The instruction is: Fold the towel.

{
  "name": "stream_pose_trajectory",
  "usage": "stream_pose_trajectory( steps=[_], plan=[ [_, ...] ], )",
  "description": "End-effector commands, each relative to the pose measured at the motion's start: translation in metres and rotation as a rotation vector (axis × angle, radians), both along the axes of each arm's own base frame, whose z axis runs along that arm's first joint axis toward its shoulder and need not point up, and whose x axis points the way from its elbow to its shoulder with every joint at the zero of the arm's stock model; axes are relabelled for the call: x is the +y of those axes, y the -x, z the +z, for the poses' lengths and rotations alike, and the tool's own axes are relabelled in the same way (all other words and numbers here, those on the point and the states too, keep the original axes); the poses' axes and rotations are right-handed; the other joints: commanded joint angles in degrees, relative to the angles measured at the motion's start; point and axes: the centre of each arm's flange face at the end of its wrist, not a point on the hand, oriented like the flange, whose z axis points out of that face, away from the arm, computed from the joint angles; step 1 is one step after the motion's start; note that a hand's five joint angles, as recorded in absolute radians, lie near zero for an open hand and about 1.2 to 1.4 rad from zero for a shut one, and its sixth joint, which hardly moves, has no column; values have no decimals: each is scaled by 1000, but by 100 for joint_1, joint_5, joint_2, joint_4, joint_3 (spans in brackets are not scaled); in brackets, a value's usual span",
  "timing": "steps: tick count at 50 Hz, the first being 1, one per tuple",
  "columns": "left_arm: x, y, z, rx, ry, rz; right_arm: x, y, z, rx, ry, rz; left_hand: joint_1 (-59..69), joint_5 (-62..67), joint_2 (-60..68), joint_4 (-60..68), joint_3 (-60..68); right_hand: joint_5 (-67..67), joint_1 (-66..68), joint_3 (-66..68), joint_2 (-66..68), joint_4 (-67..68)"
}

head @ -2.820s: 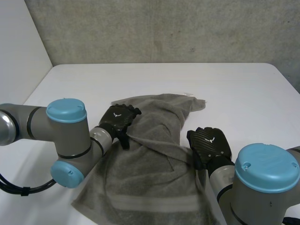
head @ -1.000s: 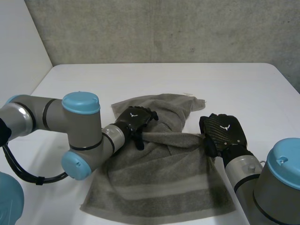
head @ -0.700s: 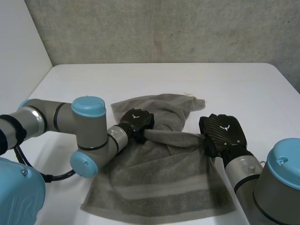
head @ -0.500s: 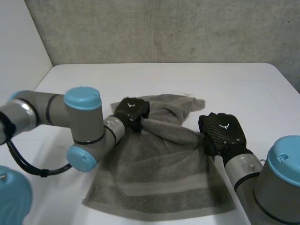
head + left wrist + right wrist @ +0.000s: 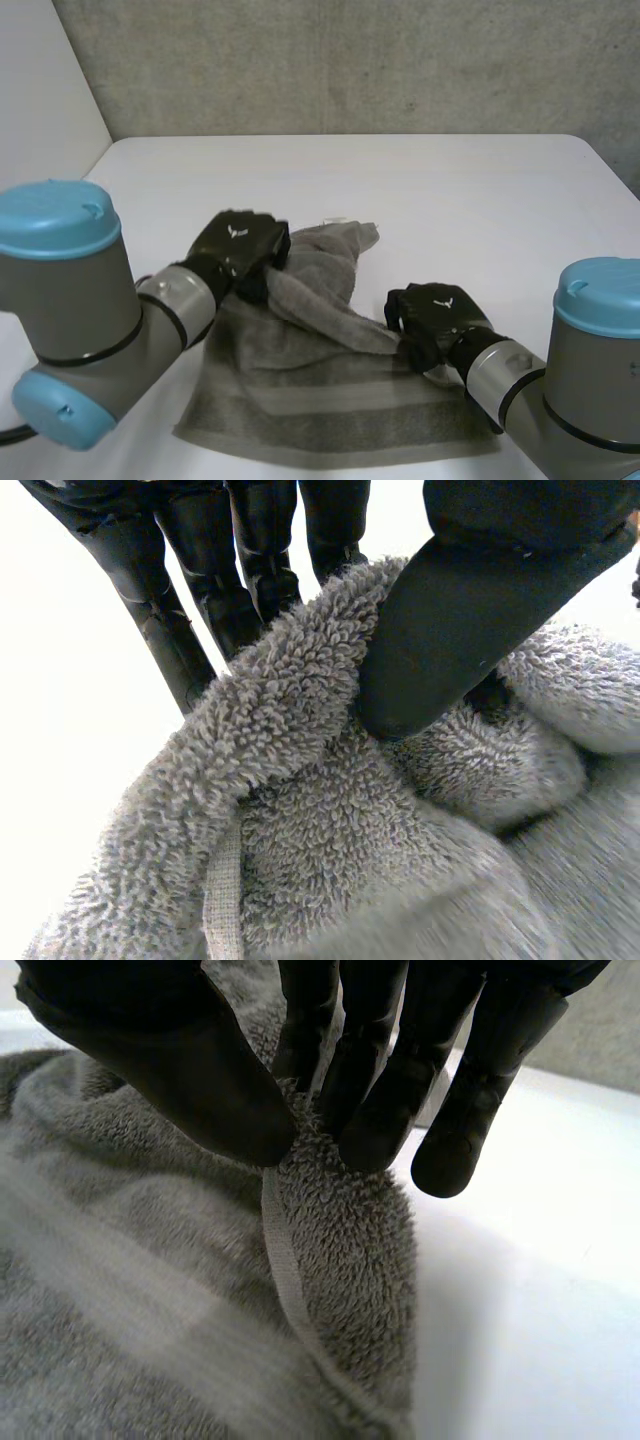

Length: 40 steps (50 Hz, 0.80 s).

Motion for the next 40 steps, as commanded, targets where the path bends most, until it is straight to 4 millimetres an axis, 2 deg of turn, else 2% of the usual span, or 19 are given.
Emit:
stream_pose_trajectory(
  steps=[1, 8, 10, 13, 15, 16, 18, 19, 21, 23, 25, 31, 32, 34, 35, 36, 37, 39, 40],
  plan=[
    [-5, -3, -16, -34, -34, 21, -6, -5, -12, 19, -5, 6, 1233, 1189, 1057, 1028, 1040, 326, 350, 373, 461, 329],
    [-40, 12, -2, 6, 50, 57, -38, -20, 0, -12, 120, -26, 1233, 1189, 1057, 1028, 1040, 326, 350, 373, 461, 329],
    [-63, 23, 31, 71, 162, 89, -68, -29, 32, -66, 299, -76, 1233, 1189, 1057, 1028, 1040, 326, 350, 373, 461, 329],
    [-73, 27, 56, 119, 233, 117, -83, -33, 58, -100, 414, -104, 1233, 1189, 1057, 1028, 1040, 326, 350, 373, 461, 329],
    [-85, 32, 114, 245, 379, 191, -104, -37, 113, -178, 621, -145, 1233, 1189, 1057, 1028, 1040, 326, 350, 373, 461, 329],
    [-85, 32, 114, 246, 380, 192, -104, -37, 113, -179, 622, -145, 1233, 1189, 1057, 1028, 1040, 326, 350, 373, 461, 329],
    [-84, 28, 169, 405, 497, 291, -110, -30, 176, -273, 803, -176, 1233, 1189, 1057, 1028, 1040, 326, 350, 373, 461, 329],
    [-84, 28, 169, 406, 498, 291, -110, -30, 176, -273, 804, -176, 1233, 1189, 1057, 1028, 1040, 326, 350, 373, 461, 329],
    [-73, 17, 206, 527, 547, 371, -102, -29, 215, -330, 904, -166, 1233, 1189, 1057, 1028, 1040, 326, 350, 373, 461, 329],
    [-70, 11, 211, 548, 545, 401, -101, -30, 222, -337, 916, -157, 1233, 1189, 1057, 1028, 1040, 326, 350, 373, 461, 329],
    [-67, 7, 211, 552, 528, 415, -98, -32, 220, -325, 905, -126, 1233, 1189, 1057, 1028, 1040, 326, 350, 373, 461, 329],
    [-54, -2, 133, 348, 304, 426, -84, -38, 179, -193, 724, 4, 1233, 1189, 1057, 1028, 1040, 326, 350, 373, 461, 329],
    [-54, -2, 133, 347, 304, 426, -79, -38, 165, -154, 678, 25, 1233, 1189, 1057, 1028, 1040, 326, 350, 373, 461, 329],
    [-37, -9, 71, 203, 157, 419, -74, -40, 147, -110, 629, 51, 1233, 1189, 1057, 1028, 1040, 326, 350, 373, 461, 329],
    [-37, -9, 71, 202, 156, 419, -70, -43, 123, -60, 574, 75, 1233, 1189, 1057, 1028, 1040, 326, 350, 373, 461, 329],
    [-29, -13, 47, 148, 98, 411, -70, -43, 123, -60, 574, 76, 1233, 1189, 1057, 1028, 1040, 326, 350, 373, 461, 329],
    [-24, -17, 25, 100, 48, 404, -65, -46, 102, -17, 533, 103, 1233, 1189, 1057, 1028, 1040, 326, 350, 373, 461, 329],
    [-18, -19, 3, 61, 1, 392, -62, -46, 82, 18, 490, 118, 1233, 1189, 1057, 1028, 1040, 326, 350, 373, 461, 329],
    [-18, -19, 3, 60, 1, 392, -59, -47, 57, 55, 433, 134, 1233, 1189, 1057, 1028, 1040, 326, 350, 373, 461, 329]
  ],
)
